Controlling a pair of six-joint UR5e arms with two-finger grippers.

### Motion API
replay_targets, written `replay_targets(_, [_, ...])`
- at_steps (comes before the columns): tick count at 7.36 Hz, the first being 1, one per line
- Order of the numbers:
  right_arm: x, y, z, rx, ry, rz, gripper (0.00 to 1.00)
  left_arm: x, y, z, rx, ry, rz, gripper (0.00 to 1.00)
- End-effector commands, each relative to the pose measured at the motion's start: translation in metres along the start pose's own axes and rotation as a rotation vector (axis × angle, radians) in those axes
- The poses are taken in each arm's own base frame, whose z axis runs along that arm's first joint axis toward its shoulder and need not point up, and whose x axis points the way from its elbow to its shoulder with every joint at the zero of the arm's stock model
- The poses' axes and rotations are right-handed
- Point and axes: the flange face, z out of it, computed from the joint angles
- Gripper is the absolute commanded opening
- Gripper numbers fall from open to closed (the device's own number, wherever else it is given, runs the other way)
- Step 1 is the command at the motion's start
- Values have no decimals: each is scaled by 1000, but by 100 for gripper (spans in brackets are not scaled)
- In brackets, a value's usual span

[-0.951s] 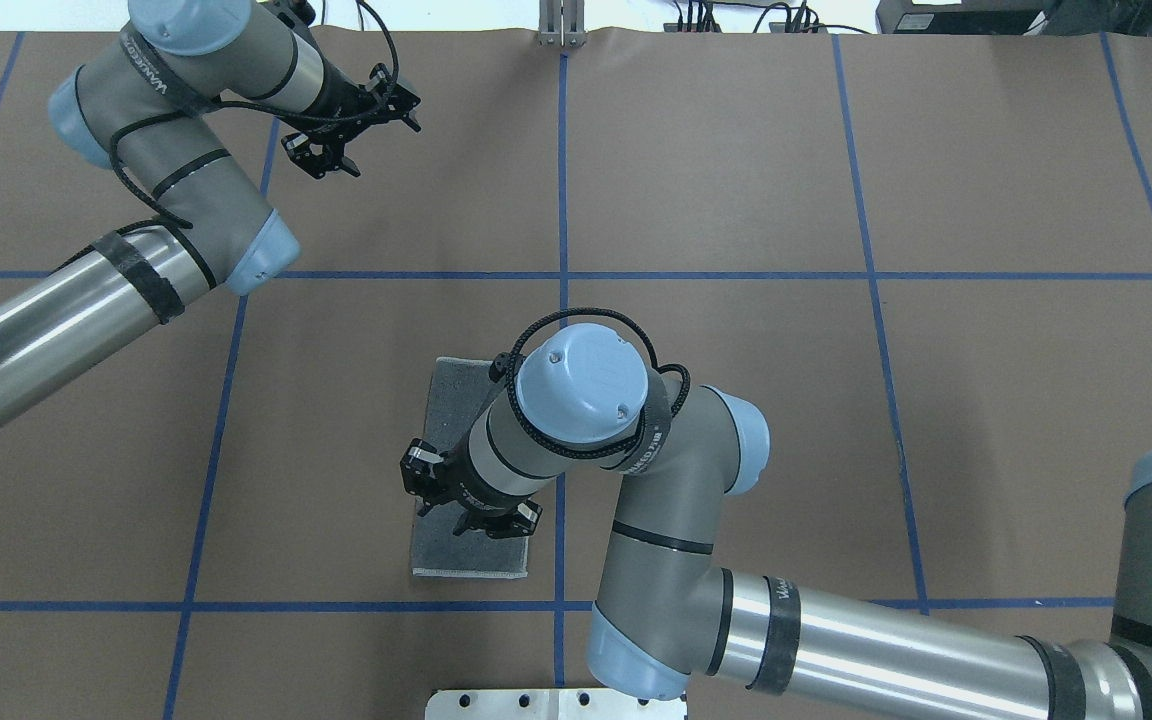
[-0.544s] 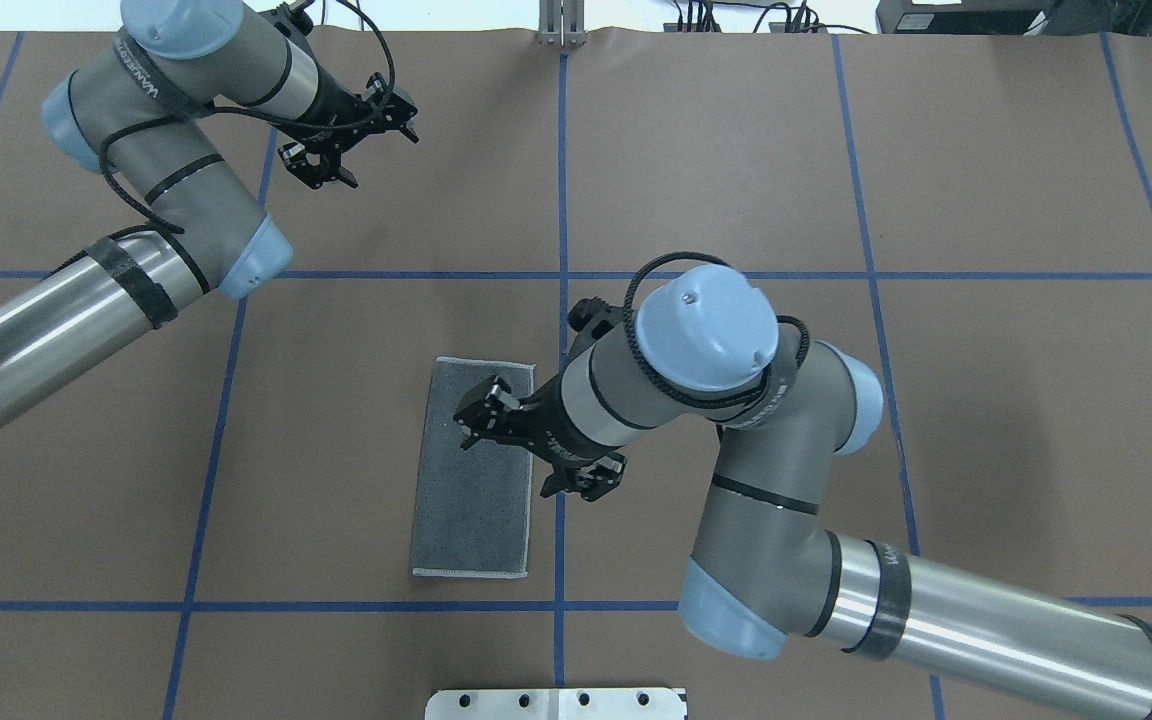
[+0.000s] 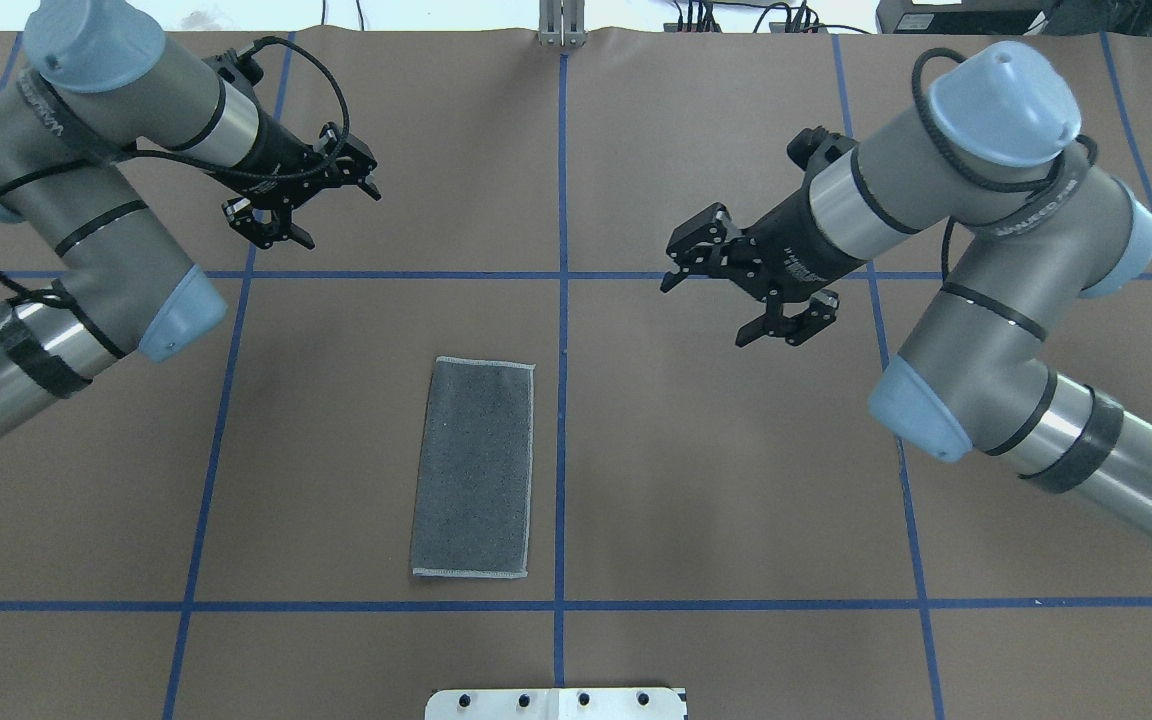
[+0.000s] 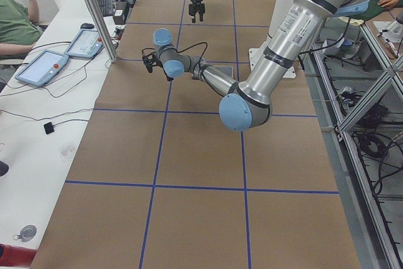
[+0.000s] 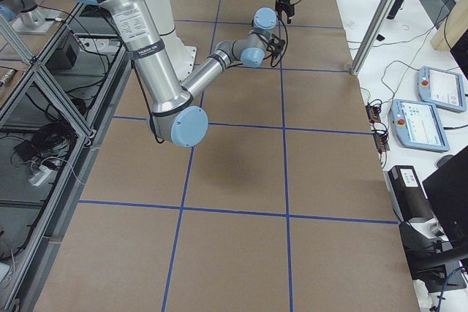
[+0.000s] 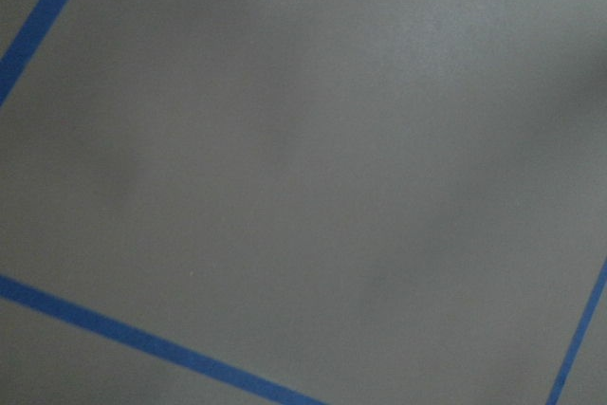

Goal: Fold towel twice with both arms
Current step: 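Open the right gripper and raise it away from the towel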

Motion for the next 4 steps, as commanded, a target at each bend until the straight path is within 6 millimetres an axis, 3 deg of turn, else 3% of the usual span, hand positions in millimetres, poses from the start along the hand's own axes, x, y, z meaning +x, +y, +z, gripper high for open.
replay_targets(1, [73, -62, -23, 68, 72, -143, 100, -11, 86, -25, -62, -1, -75, 100])
replay_targets(2, [93, -84, -24, 89, 102, -181, 100, -15, 137, -26, -80, 20, -98, 100])
replay_targets(4, [130, -123, -26, 104, 157, -279, 100, -38, 236, 10, -62, 10, -107, 100])
